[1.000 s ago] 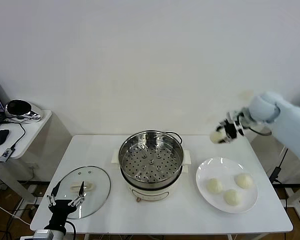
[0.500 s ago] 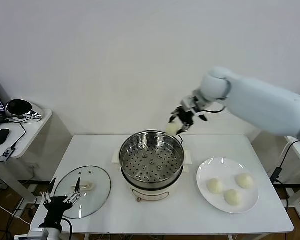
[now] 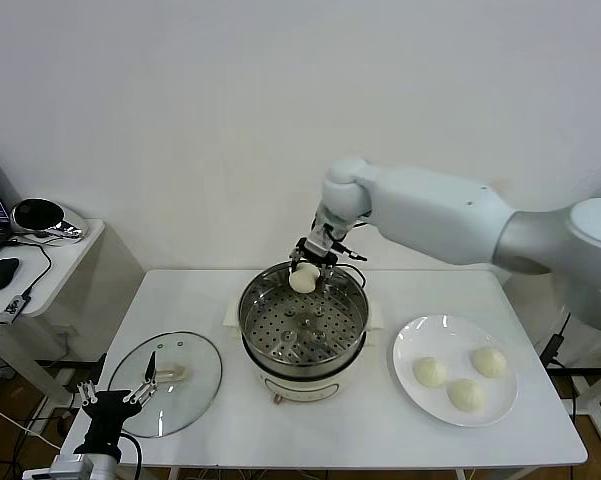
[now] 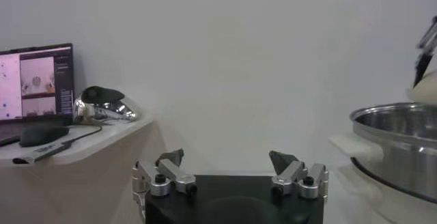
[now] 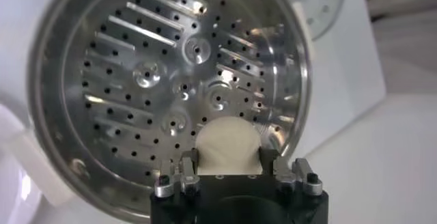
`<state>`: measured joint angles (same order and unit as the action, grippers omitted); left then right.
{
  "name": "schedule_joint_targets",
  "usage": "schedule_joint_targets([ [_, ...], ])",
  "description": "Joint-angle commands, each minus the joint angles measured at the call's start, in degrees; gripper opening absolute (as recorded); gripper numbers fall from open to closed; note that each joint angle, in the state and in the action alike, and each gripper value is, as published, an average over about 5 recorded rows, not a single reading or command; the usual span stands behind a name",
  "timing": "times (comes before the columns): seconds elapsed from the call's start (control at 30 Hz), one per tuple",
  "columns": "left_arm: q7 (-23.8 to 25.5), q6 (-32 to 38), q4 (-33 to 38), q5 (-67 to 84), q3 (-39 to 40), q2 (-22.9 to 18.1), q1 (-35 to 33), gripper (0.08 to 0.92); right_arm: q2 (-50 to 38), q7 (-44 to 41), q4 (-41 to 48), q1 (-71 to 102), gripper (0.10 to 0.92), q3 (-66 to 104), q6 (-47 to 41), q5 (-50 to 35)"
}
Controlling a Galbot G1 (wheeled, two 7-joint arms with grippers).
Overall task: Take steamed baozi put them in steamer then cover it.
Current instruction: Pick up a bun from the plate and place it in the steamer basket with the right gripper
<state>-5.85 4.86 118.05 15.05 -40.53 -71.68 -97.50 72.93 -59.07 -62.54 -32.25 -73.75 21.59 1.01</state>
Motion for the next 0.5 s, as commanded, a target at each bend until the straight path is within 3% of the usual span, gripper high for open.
schedule_joint_targets([
  [0.03,0.04,-0.12,-0.26,0.09,-0.12,-0.14,0.40,0.823,6.60,1.35,7.31,2.40,0.560,-2.12,9.34,9.15],
  [0.37,0.22,-0.11,-0.87,0.38,0.02,0.00,0.70,0.823,6.69,2.30,9.79,5.41,0.565,-1.34,10.70,12.60],
  [0.5,0.21,-0.13,-0.80,0.37,0.08,-0.06,0.79,0.823,6.67,3.00,10.84,6.11,0.623,-1.03,11.23,12.68],
])
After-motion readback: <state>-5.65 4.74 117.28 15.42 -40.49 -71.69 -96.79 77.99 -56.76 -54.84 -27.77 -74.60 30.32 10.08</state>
